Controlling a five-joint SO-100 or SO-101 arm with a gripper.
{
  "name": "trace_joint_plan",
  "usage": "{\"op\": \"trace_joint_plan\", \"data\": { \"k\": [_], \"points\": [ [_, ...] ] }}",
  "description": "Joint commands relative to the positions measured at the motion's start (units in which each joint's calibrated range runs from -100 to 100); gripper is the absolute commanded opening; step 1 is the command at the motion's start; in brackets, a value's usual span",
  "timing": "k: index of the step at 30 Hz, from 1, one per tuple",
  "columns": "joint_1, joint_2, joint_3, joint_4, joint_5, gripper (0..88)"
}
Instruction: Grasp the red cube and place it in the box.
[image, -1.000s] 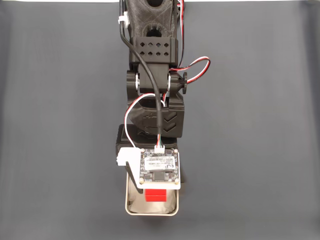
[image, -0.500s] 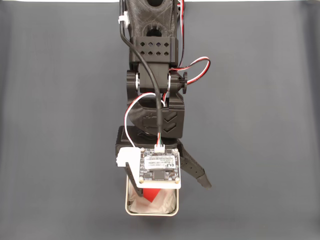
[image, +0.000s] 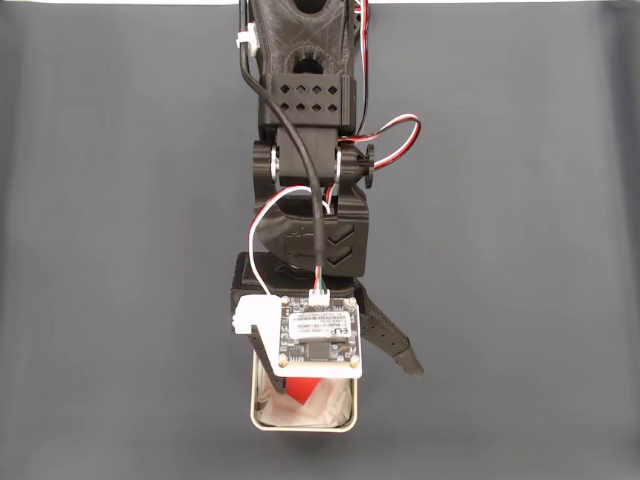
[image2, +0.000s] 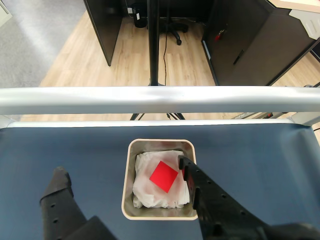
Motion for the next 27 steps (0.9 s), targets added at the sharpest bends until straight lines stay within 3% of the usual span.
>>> {"op": "trace_joint_plan", "data": {
  "k": [1, 7, 9, 11, 13, 14, 19, 27],
  "points": [
    [0.74, -2.39, -1.40, -1.25, 0.29, 48.1],
    [0.74, -2.83, -0.86, -1.25, 0.05, 47.5],
    [0.74, -3.17, -0.67, -1.33, -0.20, 42.5],
    [0.60, -4.04, -0.13, -1.33, -0.05, 28.3],
    [0.32, -5.69, -0.13, -1.50, -0.63, 3.8],
    [0.25, -7.07, -0.03, -1.33, -0.93, 0.0],
    [-0.39, -20.42, 8.45, -1.09, -0.88, 0.0],
    [-1.03, -51.27, 42.57, -2.32, 0.63, 0.0]
  ]
}}
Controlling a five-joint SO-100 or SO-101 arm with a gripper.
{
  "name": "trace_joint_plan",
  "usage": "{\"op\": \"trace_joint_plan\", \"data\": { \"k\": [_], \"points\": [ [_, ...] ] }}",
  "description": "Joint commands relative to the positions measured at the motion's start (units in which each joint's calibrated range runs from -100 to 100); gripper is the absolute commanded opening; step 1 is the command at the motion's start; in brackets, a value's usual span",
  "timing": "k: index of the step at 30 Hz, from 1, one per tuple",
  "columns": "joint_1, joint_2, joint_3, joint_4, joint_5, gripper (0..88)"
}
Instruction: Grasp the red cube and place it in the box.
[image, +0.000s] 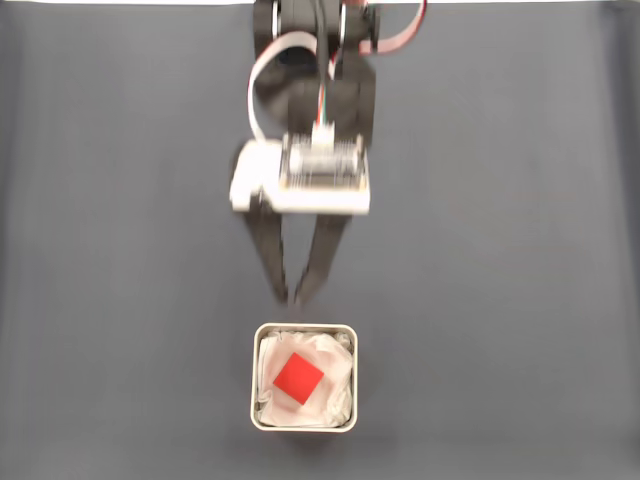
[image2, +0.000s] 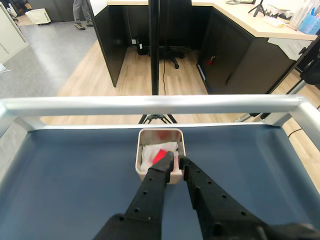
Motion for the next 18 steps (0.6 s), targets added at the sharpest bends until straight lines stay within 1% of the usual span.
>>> {"op": "trace_joint_plan", "data": {
  "k": [1, 7, 12, 15, 18],
  "points": [
    [-0.88, -17.22, 15.31, -1.20, 0.73, 0.0],
    [-1.17, -40.35, 42.77, 1.34, 0.78, 0.0],
    [-0.74, -55.35, 61.02, 8.47, 0.49, 0.0],
    [-0.45, -62.02, 68.60, 14.62, 0.49, 0.0],
    [-0.53, -65.22, 71.70, 21.75, 0.15, 0.0]
  ]
}}
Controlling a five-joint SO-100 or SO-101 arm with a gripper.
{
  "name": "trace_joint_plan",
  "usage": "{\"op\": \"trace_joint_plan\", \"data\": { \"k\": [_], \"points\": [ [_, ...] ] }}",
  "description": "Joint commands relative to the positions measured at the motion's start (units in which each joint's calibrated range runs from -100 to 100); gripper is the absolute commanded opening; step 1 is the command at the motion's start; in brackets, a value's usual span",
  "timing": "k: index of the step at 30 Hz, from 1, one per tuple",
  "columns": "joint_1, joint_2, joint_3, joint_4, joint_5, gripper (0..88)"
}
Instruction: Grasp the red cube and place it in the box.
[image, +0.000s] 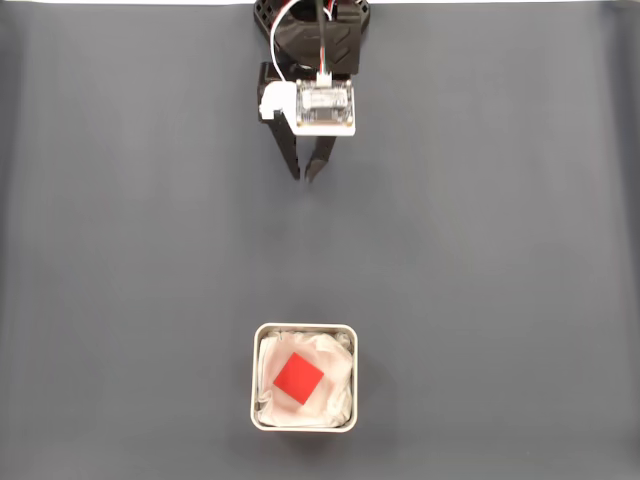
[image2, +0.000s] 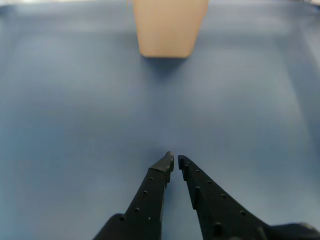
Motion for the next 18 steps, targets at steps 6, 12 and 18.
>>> {"op": "trace_joint_plan", "data": {
  "k": [6, 12, 18],
  "points": [
    [-1.42, -5.91, 2.17, 17.55, -2.74, 0.0],
    [-1.42, -5.91, 2.17, 20.10, -2.98, 0.0],
    [-1.14, -5.91, 2.17, 21.24, -3.13, 0.0]
  ]
}}
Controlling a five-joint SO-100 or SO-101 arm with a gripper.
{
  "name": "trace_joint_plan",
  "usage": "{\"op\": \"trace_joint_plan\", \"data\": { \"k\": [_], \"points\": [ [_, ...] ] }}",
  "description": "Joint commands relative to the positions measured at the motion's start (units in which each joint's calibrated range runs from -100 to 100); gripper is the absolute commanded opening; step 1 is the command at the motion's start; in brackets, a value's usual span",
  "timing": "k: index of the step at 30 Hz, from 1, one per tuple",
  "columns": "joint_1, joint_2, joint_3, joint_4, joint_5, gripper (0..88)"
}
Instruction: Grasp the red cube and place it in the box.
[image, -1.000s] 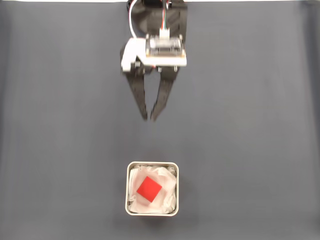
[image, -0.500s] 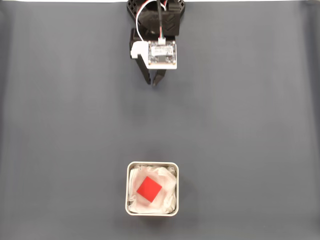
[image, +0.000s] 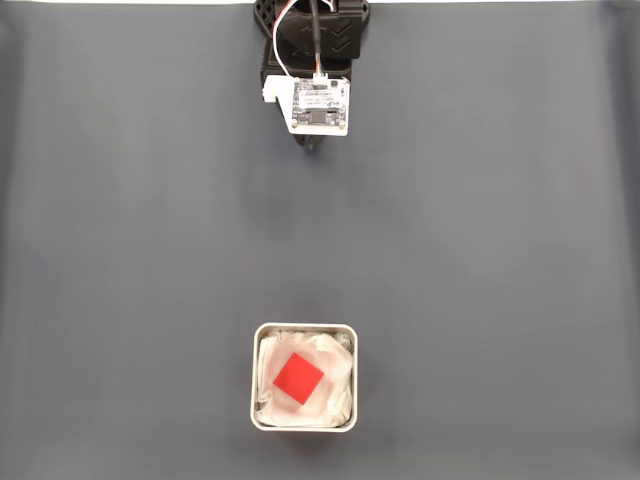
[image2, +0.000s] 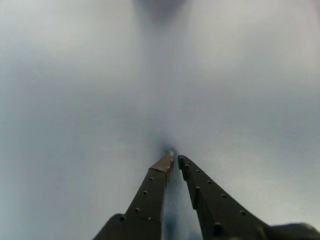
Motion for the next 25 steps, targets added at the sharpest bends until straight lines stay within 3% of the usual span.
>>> {"op": "trace_joint_plan", "data": {
  "k": [1, 25],
  "points": [
    [-0.17, 0.17, 0.45, 1.43, -0.29, 0.0],
    [-0.10, 0.09, 0.45, 1.60, 0.49, 0.2]
  ]
}}
